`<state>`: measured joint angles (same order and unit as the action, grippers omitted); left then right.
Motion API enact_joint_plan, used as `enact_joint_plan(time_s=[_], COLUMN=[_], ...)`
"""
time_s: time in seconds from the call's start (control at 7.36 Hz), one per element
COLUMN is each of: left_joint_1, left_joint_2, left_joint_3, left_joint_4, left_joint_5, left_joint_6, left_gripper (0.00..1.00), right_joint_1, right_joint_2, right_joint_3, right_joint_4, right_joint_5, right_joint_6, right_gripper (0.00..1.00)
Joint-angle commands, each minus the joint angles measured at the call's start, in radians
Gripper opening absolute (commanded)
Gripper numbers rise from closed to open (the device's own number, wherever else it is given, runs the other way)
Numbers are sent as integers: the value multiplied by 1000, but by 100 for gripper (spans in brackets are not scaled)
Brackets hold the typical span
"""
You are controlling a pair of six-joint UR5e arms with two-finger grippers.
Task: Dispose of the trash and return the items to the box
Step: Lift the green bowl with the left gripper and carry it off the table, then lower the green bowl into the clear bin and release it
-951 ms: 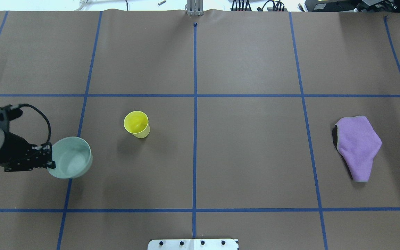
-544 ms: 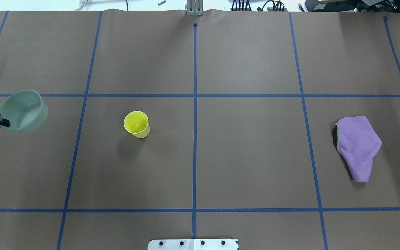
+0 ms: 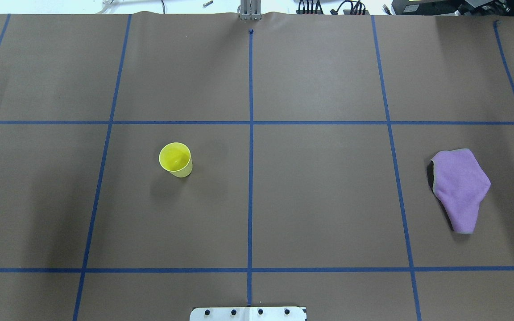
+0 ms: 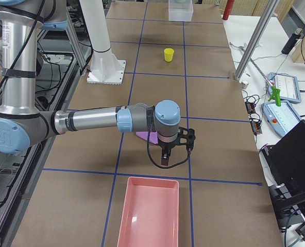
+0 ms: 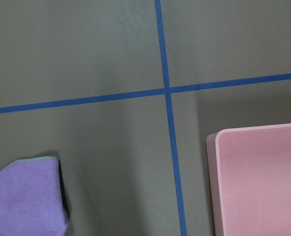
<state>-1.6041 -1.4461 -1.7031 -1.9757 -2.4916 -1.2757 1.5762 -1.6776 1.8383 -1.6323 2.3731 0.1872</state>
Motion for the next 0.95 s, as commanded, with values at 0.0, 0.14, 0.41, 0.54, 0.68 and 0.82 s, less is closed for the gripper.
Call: enact_joint_plan(time_s=[0.0,0.14,0.41,0.54,0.68,0.82], left_joint_1=[-126,-135,-146,-146,-146,-139], left_joint_2=[-35,-128,-221,-256,-273,-275], left_joint_3=[226,334,489,547,583,632], left_joint_4=[59,98,100,92,72,11], left_joint_5=[28,92,140,149,215,238], left_joint_6=[470,568,621,622,622,621], left_gripper=[0,0,0,0,0,0], right_joint_1=[-4,-7,-16,-21,-21,-28], right_joint_2=[1,-5,-2,1,1,1], right_joint_3=[42,59,59,59,61,61], right_joint_4=[-1,-3,-1,-1,-1,-1], right_joint_5=[1,0,0,-2,-2,0], right_joint_6=[37,50,51,58,63,72], right_gripper=[100,100,100,100,100,100])
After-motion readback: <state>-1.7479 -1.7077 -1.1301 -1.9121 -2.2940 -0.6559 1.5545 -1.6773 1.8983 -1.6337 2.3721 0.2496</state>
